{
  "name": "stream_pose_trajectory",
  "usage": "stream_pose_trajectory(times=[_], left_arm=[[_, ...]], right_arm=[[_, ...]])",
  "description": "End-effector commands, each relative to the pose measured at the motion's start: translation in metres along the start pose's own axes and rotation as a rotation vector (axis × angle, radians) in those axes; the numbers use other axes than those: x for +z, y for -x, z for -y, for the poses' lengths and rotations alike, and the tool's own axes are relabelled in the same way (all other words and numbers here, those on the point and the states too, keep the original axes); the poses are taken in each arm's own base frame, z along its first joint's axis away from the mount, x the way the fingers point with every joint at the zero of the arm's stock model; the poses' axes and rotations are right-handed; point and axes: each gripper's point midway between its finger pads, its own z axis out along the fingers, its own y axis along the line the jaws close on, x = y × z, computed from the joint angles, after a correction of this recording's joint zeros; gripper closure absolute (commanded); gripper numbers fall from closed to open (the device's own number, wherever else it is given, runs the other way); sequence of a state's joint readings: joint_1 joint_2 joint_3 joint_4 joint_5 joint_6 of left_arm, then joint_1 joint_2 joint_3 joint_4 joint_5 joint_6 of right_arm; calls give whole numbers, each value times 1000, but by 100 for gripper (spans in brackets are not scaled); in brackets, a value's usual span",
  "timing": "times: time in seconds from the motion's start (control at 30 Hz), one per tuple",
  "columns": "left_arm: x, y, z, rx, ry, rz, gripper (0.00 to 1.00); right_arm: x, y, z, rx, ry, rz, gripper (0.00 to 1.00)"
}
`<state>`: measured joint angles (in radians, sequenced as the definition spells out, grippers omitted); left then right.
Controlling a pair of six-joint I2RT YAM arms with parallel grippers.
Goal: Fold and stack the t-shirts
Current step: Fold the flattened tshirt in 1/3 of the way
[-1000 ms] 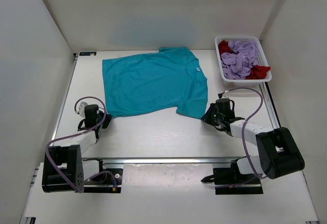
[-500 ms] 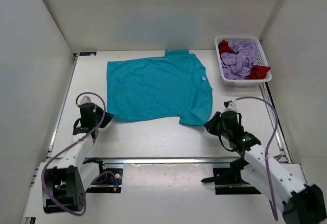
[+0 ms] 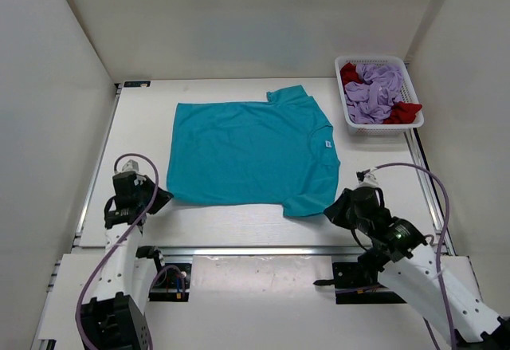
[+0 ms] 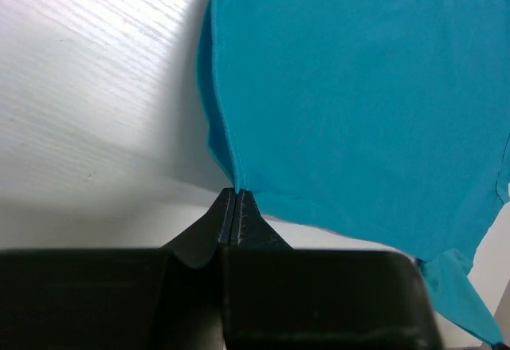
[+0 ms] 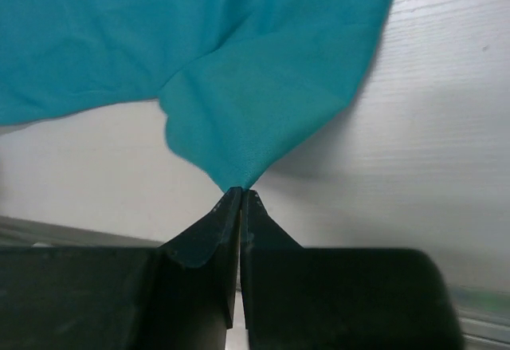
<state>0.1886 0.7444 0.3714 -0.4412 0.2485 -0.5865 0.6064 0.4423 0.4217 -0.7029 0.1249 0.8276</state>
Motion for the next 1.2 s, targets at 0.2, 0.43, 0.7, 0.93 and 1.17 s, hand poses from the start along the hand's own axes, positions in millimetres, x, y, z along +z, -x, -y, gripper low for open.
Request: stream_pose_trajectory(times=[0.2,0.43,0.7,0.93,1.17], left_arm=[[9,38,48,-6,-72,42,100],[58,51,48,-68,-11,-1,100],[82,80,61,-116,-14,8,100],[104,96,54,-156,11,8,100],[123,108,57,-189,-3,30,100]], right_arm=[[36,103,15,-2,-9,112,100],[72,145,2,-26,-59,121,100],[115,210,-14,-36,-63,112,100],[157,238,3,-30,-98,64,100],[189,270,-4,-75,-108,58,100]])
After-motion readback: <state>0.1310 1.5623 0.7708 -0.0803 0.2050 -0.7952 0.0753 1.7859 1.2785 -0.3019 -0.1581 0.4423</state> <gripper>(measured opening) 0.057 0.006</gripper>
